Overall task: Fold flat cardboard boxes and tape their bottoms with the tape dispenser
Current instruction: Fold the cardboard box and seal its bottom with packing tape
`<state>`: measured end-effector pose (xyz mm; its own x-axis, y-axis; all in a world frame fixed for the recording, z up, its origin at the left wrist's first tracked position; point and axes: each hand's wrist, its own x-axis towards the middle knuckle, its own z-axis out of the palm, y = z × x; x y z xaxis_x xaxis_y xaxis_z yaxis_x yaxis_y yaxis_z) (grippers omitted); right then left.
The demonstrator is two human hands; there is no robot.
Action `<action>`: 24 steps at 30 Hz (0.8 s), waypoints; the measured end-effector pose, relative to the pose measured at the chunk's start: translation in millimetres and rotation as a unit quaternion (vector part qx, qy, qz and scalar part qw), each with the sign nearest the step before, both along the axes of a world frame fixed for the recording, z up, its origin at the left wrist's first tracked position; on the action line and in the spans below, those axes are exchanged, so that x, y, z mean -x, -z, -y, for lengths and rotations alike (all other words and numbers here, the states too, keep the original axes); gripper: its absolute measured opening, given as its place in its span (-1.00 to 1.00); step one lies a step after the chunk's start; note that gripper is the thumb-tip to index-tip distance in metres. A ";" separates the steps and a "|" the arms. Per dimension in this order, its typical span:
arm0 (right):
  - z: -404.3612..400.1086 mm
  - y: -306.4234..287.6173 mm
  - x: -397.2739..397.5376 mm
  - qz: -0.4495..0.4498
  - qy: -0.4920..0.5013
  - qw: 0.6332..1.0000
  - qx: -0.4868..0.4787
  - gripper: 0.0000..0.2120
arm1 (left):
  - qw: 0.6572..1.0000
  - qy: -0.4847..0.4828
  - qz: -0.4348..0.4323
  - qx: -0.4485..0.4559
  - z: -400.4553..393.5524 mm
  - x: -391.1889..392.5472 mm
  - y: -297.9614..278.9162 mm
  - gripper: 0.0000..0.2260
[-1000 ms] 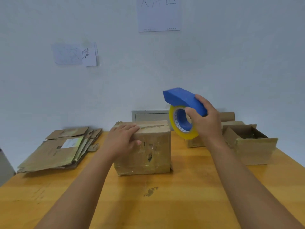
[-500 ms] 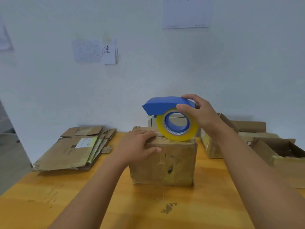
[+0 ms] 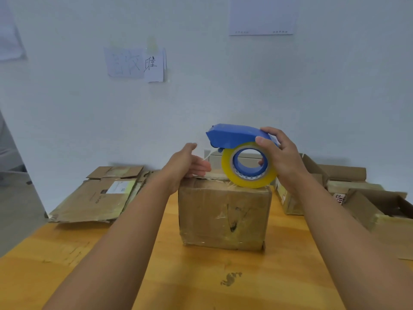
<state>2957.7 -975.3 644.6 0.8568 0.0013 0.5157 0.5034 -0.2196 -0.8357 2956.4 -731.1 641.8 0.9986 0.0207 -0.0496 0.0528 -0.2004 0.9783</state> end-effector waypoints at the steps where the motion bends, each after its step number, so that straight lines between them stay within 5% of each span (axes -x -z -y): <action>1: 0.3 0.6 0.6 0.001 -0.004 1.000 -0.004 -0.76 | 1.000 0.014 -0.014 -0.017 1.2 -1.8 -2.3 -0.39; 4: 0.8 1.8 1.2 -0.001 -0.013 1.000 -0.014 -0.75 | 0.998 0.028 -0.036 -0.048 5.9 -5.3 -6.5 -0.39; 7: 2.4 1.9 0.0 -0.001 -0.015 1.000 -0.019 -0.74 | 0.998 0.034 -0.009 -0.048 5.9 -5.9 -5.2 -0.59; 11: 3.6 2.2 -1.4 -0.007 -0.021 1.000 -0.012 -0.73 | 0.998 0.017 0.023 0.052 -0.6 -3.1 -3.4 -0.82; 24: 0.9 -10.3 2.2 -0.013 -0.033 0.999 0.012 -0.48 | 0.995 -0.014 0.031 0.095 -6.4 -5.9 -14.3 -0.87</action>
<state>2955.5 -976.2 654.9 0.8677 0.0716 0.4918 0.4953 -0.2072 -0.8437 2962.3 -724.8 656.1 0.9990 0.0440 0.0062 -0.0058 -0.0106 0.9999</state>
